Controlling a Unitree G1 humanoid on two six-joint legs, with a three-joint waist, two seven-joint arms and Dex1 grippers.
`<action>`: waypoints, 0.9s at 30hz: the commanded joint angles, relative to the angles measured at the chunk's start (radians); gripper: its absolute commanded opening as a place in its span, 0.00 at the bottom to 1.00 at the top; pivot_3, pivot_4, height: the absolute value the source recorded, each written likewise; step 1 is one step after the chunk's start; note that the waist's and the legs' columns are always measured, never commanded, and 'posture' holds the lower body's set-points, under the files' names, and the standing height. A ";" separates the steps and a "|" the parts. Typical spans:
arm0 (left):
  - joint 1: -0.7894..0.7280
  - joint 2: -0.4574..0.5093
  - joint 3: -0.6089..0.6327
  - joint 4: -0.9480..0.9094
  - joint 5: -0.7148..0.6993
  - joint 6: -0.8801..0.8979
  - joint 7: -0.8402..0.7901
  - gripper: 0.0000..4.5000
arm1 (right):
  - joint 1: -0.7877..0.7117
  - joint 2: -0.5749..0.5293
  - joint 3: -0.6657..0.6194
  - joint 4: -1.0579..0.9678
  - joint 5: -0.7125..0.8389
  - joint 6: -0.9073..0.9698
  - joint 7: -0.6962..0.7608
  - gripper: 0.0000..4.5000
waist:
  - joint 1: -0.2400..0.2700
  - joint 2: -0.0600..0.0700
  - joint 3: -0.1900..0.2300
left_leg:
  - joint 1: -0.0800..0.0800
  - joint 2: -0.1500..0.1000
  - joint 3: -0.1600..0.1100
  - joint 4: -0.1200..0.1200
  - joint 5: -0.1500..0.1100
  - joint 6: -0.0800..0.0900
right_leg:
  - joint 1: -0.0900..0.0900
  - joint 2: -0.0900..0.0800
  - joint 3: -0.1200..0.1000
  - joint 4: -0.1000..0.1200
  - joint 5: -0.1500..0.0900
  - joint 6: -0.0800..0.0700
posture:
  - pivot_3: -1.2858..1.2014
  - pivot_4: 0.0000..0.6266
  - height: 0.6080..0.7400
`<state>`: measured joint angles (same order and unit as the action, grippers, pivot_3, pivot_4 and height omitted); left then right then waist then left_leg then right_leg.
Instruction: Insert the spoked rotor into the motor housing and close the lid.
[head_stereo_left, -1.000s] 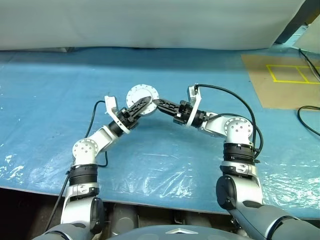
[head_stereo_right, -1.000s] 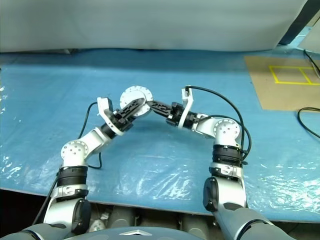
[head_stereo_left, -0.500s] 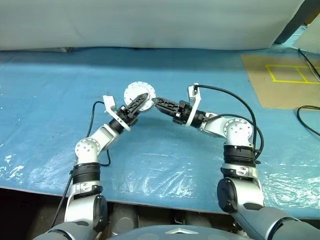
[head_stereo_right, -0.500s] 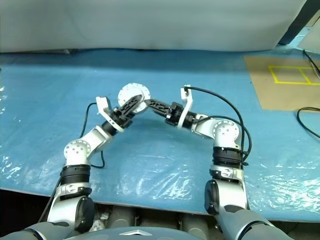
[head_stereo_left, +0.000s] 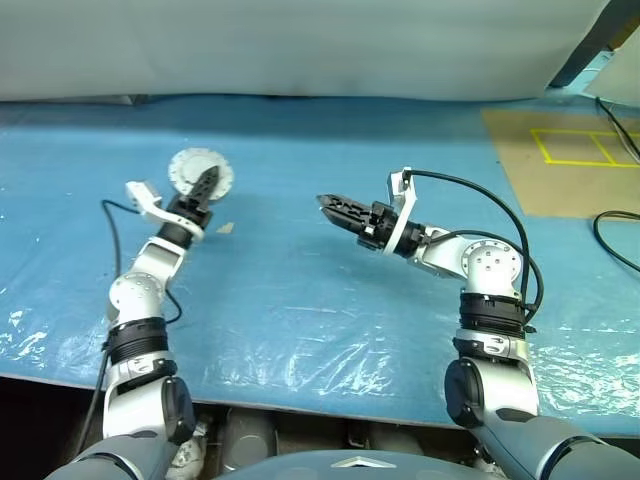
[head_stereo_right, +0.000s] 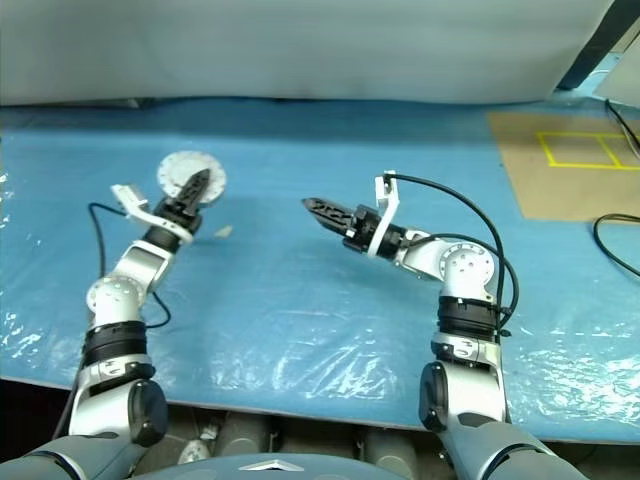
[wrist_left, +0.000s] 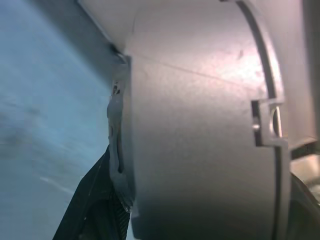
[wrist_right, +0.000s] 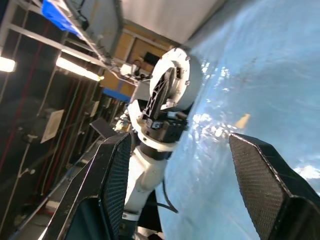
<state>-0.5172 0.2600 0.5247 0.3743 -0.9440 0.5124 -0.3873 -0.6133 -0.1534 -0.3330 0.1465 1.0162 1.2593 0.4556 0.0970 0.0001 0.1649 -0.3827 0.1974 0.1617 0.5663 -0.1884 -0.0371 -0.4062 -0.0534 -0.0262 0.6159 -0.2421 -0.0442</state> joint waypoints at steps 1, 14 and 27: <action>-0.040 0.041 0.007 0.058 0.069 -0.082 -0.021 0.55 | 0.005 -0.001 0.009 -0.042 0.007 -0.019 -0.001 0.71 | 0.002 0.000 0.000 | -0.001 0.000 -0.001 0.000 0.000 0.000 | 0.000 0.000 0.000 0.000 0.000 0.000 | 0.52 0.24 1.00; -0.090 0.090 0.018 0.376 0.232 -0.181 -0.030 0.70 | 0.015 -0.002 0.075 -0.037 -0.037 -0.057 0.008 0.71 | 0.000 -0.004 0.002 | -0.001 0.000 -0.011 0.005 0.000 0.000 | 0.002 0.000 -0.001 0.004 0.000 0.001 | 0.52 0.24 1.00; -0.001 0.190 0.093 0.391 0.246 -0.171 0.068 0.89 | 0.029 -0.008 0.113 -0.016 -0.079 -0.092 0.027 0.71 | -0.020 -0.003 0.002 | 0.006 0.001 -0.011 0.005 0.000 0.000 | 0.005 -0.001 0.000 0.005 0.000 0.001 | 0.52 0.24 1.00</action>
<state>-0.5617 0.4229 0.5843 0.7598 -0.7078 0.3279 -0.3570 -0.5766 -0.1603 -0.2200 0.1464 0.9371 1.1823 0.4658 0.0769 -0.0031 0.1666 -0.3766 0.1986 0.1510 0.5709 -0.1884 -0.0374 -0.4011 -0.0543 -0.0257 0.6210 -0.2417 -0.0436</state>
